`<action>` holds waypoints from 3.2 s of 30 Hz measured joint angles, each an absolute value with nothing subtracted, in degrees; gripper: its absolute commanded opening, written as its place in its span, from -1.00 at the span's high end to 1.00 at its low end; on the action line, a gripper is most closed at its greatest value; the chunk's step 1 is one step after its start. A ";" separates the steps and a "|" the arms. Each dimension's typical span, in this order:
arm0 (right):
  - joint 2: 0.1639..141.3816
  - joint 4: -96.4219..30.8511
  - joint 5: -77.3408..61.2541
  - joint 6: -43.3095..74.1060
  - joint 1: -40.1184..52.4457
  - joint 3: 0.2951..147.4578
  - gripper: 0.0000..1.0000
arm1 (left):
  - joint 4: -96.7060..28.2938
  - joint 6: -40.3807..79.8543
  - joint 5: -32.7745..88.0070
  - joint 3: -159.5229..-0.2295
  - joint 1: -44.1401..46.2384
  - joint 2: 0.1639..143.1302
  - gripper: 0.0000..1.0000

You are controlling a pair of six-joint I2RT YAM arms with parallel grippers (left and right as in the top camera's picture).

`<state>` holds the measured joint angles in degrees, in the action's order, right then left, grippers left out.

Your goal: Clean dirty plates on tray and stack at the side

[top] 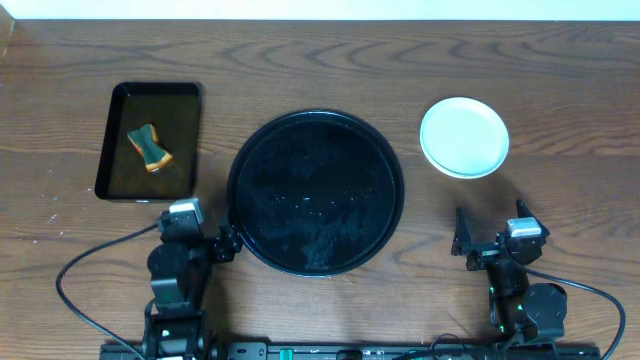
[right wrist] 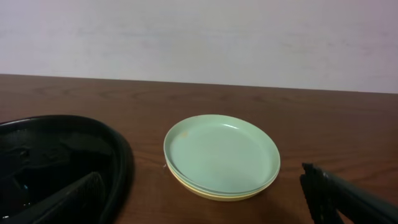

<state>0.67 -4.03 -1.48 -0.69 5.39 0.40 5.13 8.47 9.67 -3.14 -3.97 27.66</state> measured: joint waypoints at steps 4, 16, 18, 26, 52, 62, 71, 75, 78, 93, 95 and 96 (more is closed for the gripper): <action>0.67 -4.03 -1.45 -0.69 5.39 0.40 -0.98 | 5.50 8.49 9.54 -1.06 -3.97 22.65 -0.59; 0.67 -4.03 -1.45 -0.69 5.39 0.40 -0.99 | 0.27 8.40 8.32 -0.47 -3.97 13.30 -0.59; 0.67 -4.03 -1.45 -0.69 5.39 0.40 -0.98 | -0.62 8.25 7.53 -0.67 -3.97 10.96 -0.59; 0.67 -4.03 -1.45 -0.69 5.39 0.40 -0.98 | -1.02 7.66 6.61 -0.78 -3.97 6.52 -0.59; 0.67 -4.03 -1.45 -0.69 5.39 0.40 -0.98 | -1.04 6.48 6.50 -0.86 -3.95 0.62 -0.60; 0.67 -4.03 -1.45 -0.69 5.39 0.40 -0.99 | -1.08 0.95 6.66 -0.86 -2.92 0.62 -0.60; 0.67 -4.03 -1.45 -0.69 5.39 0.40 -0.99 | -1.08 -0.30 6.48 -0.89 -2.83 0.62 -0.60; 0.67 -4.03 -1.45 -0.71 5.39 0.40 -0.99 | -1.08 -0.32 6.48 -0.89 -2.83 0.62 -0.60; 0.67 -4.03 -1.45 -0.69 5.39 0.40 -0.98 | -1.08 -0.32 6.46 -0.89 -2.83 0.62 -0.60; 0.67 -4.03 -1.45 -0.71 5.39 0.40 -0.99 | -1.08 -0.47 6.46 -0.89 -2.83 0.62 -0.60; 0.67 -4.03 -1.45 -0.69 5.39 0.40 -0.99 | -1.08 -0.47 6.46 -0.89 -2.83 0.62 -0.60; 0.67 -4.03 -1.45 -0.69 5.39 0.40 -0.98 | -1.08 -0.47 6.46 -0.89 -2.83 0.62 -0.60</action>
